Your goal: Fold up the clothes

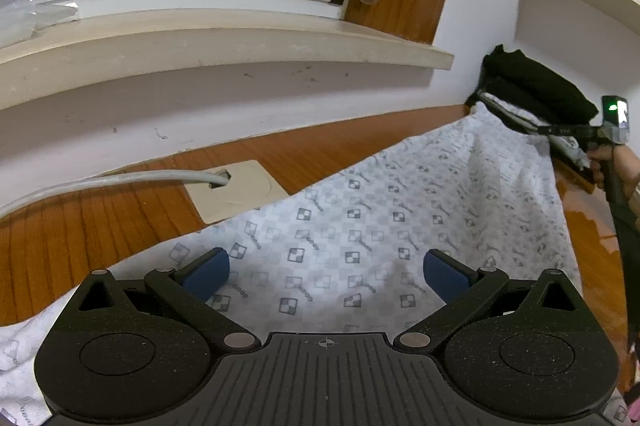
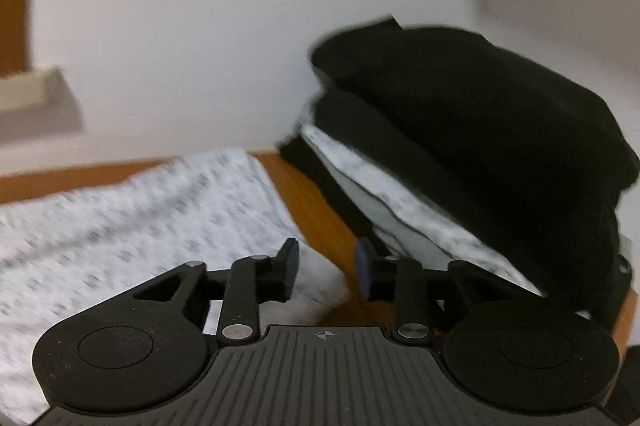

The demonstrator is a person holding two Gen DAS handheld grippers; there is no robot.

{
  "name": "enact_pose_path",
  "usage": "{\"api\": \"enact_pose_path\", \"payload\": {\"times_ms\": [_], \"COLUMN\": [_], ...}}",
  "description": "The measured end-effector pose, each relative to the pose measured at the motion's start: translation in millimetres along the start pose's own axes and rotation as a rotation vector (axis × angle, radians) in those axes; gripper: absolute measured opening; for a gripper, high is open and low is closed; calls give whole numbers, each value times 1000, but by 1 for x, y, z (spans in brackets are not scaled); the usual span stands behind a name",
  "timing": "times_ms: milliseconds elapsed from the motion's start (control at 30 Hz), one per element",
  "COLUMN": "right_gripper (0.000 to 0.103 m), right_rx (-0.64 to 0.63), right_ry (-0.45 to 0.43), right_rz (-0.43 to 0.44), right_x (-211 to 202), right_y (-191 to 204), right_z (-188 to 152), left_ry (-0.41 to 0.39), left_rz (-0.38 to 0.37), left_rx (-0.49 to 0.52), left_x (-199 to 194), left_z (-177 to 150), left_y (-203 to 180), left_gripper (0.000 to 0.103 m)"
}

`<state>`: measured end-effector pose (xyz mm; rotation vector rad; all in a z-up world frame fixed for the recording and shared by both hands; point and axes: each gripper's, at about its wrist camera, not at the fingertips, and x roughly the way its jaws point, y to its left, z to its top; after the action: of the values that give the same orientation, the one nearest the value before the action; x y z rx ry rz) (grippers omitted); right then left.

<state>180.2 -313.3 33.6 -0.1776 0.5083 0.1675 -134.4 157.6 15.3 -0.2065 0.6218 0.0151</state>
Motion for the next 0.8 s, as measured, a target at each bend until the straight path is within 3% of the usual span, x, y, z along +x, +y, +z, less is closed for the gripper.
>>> {"api": "enact_pose_path", "payload": {"times_ms": [67, 167, 300, 433, 667, 800], "right_gripper": [51, 56, 67, 78, 85, 92], "right_rx": [0, -2, 46, 87, 78, -10], "right_ry": [-16, -18, 47, 77, 82, 98], "right_rz": [49, 138, 315, 404, 426, 416], "right_x": [-2, -2, 3, 7, 3, 3], "right_y": [9, 26, 48, 55, 53, 59], "right_z": [4, 7, -4, -13, -26, -28], "left_ry": [-16, -22, -15, -9, 7, 6], "left_rz": [12, 15, 13, 12, 19, 11], "left_rx": [-6, -14, -10, -14, -6, -8], "left_x": [-2, -3, -2, 0, 3, 3], "left_z": [0, 1, 1, 1, 1, 1], "left_y": [1, 3, 2, 3, 1, 2], "left_gripper": [103, 103, 103, 103, 103, 103]}}
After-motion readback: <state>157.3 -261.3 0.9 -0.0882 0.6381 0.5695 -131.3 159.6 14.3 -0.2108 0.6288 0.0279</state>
